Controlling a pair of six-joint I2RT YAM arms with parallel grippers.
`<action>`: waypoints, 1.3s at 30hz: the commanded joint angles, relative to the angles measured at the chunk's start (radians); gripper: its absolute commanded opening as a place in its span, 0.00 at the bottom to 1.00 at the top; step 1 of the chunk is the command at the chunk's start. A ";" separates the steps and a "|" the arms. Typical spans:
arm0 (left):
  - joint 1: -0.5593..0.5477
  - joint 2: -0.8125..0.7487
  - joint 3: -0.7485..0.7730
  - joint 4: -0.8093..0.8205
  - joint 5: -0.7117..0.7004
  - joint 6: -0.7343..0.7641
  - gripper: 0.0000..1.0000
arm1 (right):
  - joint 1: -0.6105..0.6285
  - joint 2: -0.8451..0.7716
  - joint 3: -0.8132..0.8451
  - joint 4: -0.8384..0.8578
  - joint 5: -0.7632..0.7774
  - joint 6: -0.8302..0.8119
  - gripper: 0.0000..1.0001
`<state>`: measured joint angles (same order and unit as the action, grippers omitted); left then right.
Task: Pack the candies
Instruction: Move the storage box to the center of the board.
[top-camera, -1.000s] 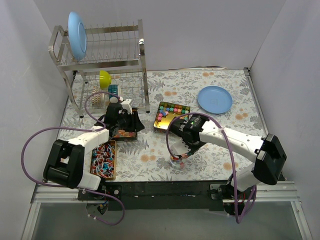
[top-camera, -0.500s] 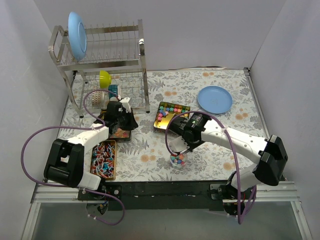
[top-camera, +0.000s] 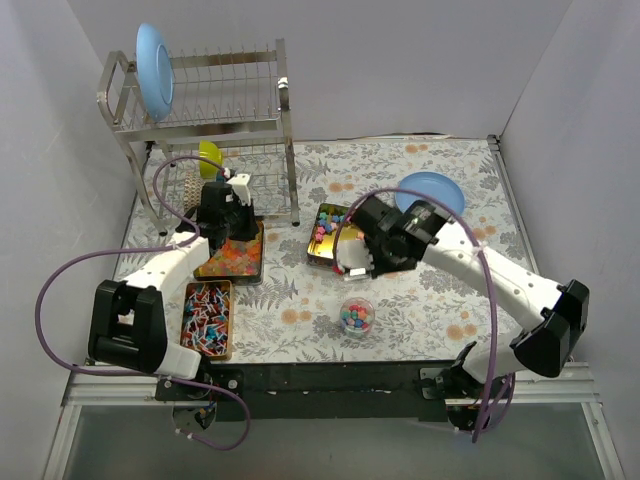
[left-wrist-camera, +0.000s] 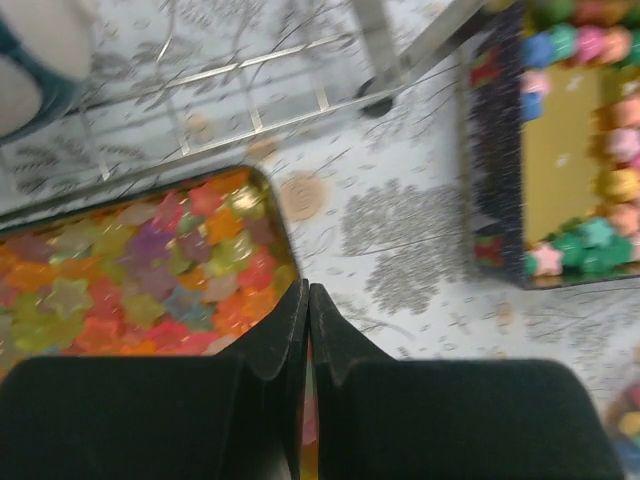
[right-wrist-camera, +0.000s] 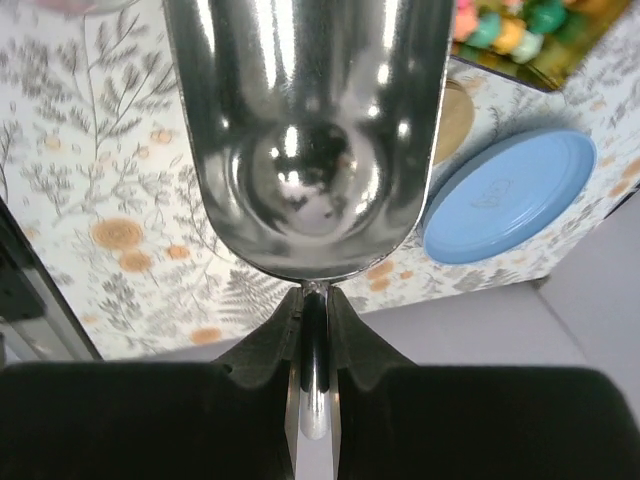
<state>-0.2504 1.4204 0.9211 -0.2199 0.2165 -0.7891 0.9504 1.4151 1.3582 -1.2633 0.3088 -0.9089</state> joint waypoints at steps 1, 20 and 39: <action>0.023 0.012 -0.051 -0.059 -0.085 0.134 0.00 | -0.200 0.031 0.223 0.015 -0.174 0.128 0.01; -0.088 0.204 -0.079 0.024 0.138 0.269 0.00 | -0.289 0.079 0.259 0.056 -0.214 0.160 0.01; -0.259 0.299 0.076 0.047 0.221 0.033 0.00 | -0.332 0.100 0.254 0.076 -0.182 0.159 0.01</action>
<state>-0.4725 1.7035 0.9360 -0.1814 0.3794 -0.6743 0.6334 1.5066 1.6039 -1.2221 0.1120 -0.7616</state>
